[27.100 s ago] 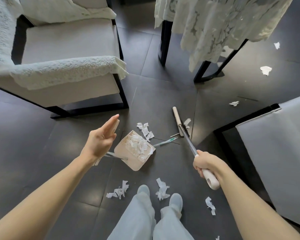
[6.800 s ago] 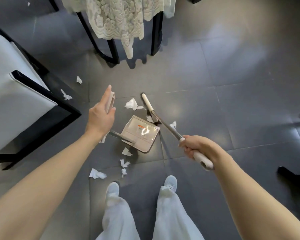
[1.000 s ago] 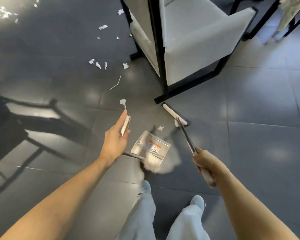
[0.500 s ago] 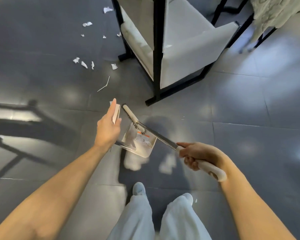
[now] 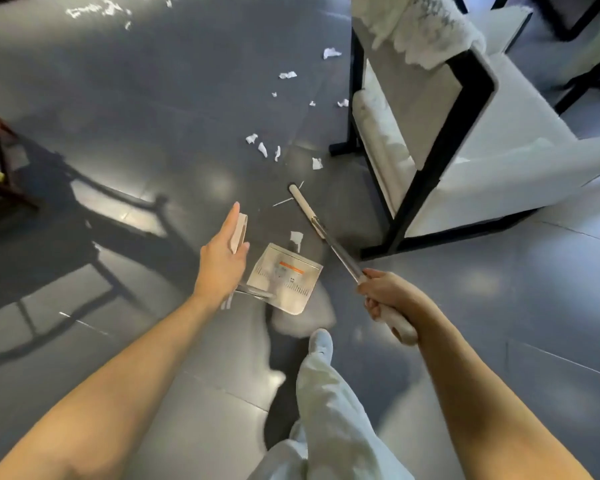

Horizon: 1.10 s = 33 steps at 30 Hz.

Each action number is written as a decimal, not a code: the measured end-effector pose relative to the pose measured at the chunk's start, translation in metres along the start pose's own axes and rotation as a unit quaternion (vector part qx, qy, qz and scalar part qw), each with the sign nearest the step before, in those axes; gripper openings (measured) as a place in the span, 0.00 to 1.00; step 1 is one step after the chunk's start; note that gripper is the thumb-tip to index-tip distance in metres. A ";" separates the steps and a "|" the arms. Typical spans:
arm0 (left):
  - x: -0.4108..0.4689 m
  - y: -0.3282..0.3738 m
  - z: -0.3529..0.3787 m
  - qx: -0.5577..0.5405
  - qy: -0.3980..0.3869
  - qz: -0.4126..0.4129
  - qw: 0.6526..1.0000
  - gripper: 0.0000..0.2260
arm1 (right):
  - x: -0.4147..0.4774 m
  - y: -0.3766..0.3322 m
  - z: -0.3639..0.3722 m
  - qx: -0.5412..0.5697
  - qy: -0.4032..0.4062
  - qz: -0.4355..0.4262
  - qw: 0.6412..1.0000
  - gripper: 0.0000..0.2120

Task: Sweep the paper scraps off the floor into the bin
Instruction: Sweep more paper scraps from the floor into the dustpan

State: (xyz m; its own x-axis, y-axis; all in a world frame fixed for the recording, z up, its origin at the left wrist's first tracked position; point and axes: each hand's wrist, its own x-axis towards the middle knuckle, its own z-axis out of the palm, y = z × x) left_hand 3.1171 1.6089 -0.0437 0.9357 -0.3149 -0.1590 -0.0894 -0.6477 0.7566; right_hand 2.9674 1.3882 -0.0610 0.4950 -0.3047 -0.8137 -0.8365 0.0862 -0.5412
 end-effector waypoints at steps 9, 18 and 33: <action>0.121 0.007 0.001 0.061 0.041 -0.050 0.996 0.30 | 0.095 -0.062 -0.009 -0.202 -0.030 -0.015 0.979 0.10; 0.152 0.005 -0.011 0.099 0.024 -0.013 0.995 0.29 | 0.082 -0.120 0.006 -0.003 -0.182 0.127 0.975 0.28; 0.266 -0.024 -0.080 0.075 -0.020 0.061 0.995 0.30 | 0.122 -0.244 0.052 0.049 -0.038 0.059 0.996 0.15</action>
State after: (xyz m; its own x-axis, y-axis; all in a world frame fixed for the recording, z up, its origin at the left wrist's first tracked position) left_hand 3.3956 1.5955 -0.0536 0.9010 -0.4225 -0.0985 -0.2541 -0.6980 0.6695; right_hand 3.2439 1.3790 -0.0393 0.4148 -0.2153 -0.8841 -0.8644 0.2104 -0.4568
